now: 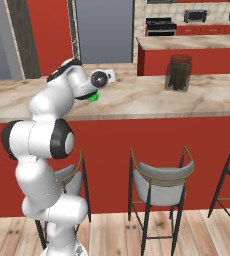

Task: Open the cabinet directly in front. Then move the liquor and the mug to the dining counter with the jar on it.

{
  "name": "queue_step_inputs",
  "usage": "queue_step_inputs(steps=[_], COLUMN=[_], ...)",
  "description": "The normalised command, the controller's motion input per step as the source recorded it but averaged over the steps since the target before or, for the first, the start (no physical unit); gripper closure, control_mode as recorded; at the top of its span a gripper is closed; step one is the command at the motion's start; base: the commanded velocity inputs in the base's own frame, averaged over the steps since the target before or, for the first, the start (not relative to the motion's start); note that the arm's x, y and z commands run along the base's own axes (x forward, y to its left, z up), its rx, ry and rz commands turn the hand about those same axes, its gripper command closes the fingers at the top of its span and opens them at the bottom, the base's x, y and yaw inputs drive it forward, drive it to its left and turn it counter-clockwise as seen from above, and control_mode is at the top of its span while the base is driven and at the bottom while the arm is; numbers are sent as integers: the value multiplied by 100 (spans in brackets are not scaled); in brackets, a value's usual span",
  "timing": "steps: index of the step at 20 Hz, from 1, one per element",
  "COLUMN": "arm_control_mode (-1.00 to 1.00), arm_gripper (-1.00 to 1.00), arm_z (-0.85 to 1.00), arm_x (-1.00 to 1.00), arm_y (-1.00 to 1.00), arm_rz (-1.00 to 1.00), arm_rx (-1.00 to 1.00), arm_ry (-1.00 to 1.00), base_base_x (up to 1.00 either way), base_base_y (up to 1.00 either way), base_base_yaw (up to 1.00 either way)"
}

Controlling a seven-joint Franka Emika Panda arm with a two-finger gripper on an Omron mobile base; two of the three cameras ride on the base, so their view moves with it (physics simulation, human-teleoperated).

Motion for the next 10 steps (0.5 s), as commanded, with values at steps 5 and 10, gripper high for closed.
queue_step_inputs(steps=[5,10], arm_control_mode=[-100,-100], arm_gripper=[-100,-100], arm_z=[100,100], arm_x=[-100,-100], arm_y=[-15,-32], arm_rz=[-17,-17], arm_rx=[15,21], arm_ry=[0,2], base_base_x=[0,0], base_base_y=[0,0], base_base_yaw=[0,0])
